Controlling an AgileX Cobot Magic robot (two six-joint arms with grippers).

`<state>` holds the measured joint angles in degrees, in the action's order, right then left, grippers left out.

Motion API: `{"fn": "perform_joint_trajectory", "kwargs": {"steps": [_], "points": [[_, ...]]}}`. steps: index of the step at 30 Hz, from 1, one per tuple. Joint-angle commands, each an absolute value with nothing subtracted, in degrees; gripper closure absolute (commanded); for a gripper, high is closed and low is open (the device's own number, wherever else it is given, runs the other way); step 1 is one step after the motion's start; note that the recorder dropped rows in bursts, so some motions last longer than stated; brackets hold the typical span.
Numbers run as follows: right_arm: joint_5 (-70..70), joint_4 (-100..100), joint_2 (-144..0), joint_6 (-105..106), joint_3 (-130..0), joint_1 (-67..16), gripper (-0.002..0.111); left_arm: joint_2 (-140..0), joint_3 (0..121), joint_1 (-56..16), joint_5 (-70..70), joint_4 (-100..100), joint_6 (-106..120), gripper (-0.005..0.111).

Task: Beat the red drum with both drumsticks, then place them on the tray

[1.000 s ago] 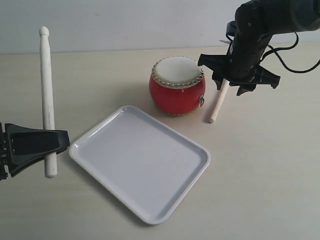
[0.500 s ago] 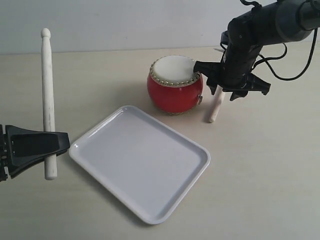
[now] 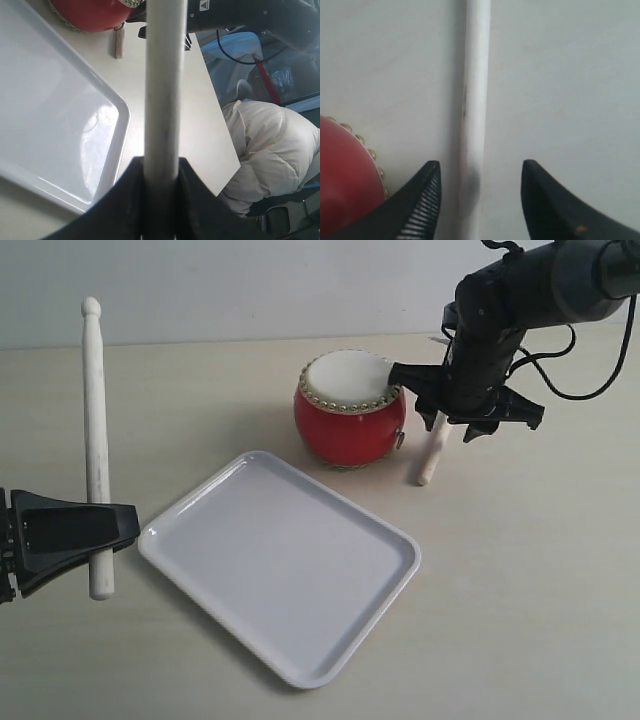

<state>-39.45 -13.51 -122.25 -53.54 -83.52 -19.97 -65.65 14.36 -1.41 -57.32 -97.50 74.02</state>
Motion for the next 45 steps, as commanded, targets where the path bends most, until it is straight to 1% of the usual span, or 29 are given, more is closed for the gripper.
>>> {"fn": "perform_joint_trajectory", "kwargs": {"steps": [1,5,10,14,17,23,29,45], "points": [[-40.4,-14.2,-119.9,-53.2,-83.3,-19.1,0.060,-65.4,14.6,-1.3,-57.5,-97.9,73.3,0.107],[-39.4,-13.4,-119.4,-53.2,-83.3,-17.8,0.060,-65.4,14.6,-1.3,-57.5,-97.9,73.3,0.107],[-36.4,-11.1,-119.7,-54.7,-83.3,-14.3,0.060,-65.4,14.6,-1.3,-57.5,-97.9,73.1,0.107],[-34.3,-2.2,-121.0,-47.4,-83.3,-11.6,0.060,-65.4,14.6,-1.3,-57.5,-97.9,73.1,0.107],[-34.5,2.8,-122.6,-42.0,-83.3,-11.4,0.060,-65.4,14.6,-1.3,-57.5,-97.9,73.1,0.107],[-34.2,7.6,-124.9,-37.5,-83.3,-11.4,0.060,-65.4,14.6,-1.3,-57.5,-97.9,73.0,0.107],[-32.3,7.3,-124.9,-37.5,-83.3,-11.4,0.060,-65.4,14.6,-1.3,-57.5,-97.9,72.9,0.107],[-36.5,5.6,-124.9,-37.2,-83.3,-11.4,0.060,-65.4,14.6,-1.3,-57.5,-98.2,72.8,0.107]]}}
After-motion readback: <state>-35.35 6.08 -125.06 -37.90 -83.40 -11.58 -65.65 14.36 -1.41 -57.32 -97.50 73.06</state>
